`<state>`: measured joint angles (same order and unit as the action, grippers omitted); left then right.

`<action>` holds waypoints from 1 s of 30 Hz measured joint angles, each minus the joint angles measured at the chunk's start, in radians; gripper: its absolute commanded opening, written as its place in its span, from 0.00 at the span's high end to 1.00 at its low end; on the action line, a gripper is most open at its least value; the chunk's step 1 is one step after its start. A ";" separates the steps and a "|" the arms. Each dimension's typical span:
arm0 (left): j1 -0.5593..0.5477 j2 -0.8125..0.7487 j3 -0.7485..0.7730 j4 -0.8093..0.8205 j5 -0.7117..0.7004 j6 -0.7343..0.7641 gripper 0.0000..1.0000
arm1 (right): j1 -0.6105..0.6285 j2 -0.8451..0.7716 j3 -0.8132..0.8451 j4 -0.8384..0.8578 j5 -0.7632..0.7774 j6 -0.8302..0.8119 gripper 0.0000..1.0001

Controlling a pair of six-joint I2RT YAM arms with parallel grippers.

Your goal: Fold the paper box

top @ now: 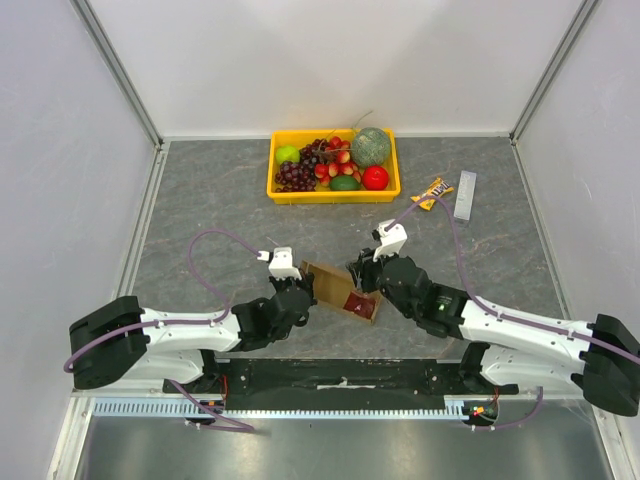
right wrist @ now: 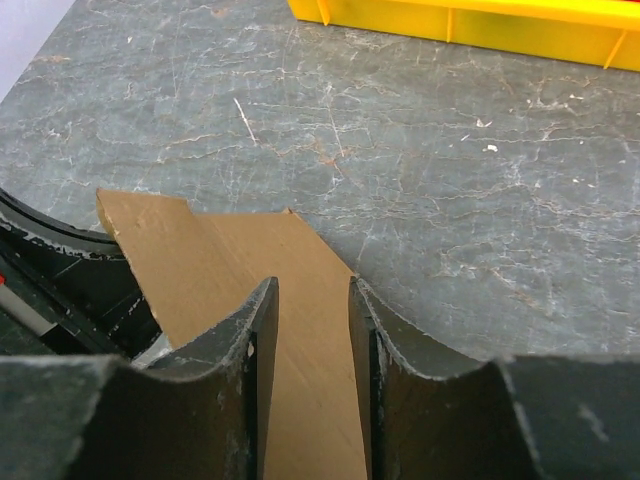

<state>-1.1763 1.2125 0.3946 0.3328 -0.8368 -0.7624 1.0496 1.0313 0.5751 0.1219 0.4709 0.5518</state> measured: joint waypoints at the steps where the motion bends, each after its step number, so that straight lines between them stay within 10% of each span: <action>1: -0.001 0.000 0.000 -0.002 0.000 -0.001 0.96 | -0.003 0.011 0.002 0.004 -0.008 0.005 0.59; 19: -0.014 -0.050 0.012 -0.224 0.075 -0.024 0.37 | -0.009 0.010 -0.052 0.101 -0.119 0.034 0.57; 25: -0.017 -0.164 0.012 -0.274 0.113 -0.048 0.37 | -0.009 0.035 -0.063 0.132 -0.167 0.034 0.56; 30: -0.018 -0.277 0.001 -0.343 0.165 -0.082 0.67 | -0.009 0.082 -0.065 0.161 -0.217 0.032 0.55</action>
<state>-1.1938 0.9360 0.3954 -0.0105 -0.6716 -0.8444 1.0405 1.1133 0.5098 0.2832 0.2543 0.5838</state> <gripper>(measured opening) 0.478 0.444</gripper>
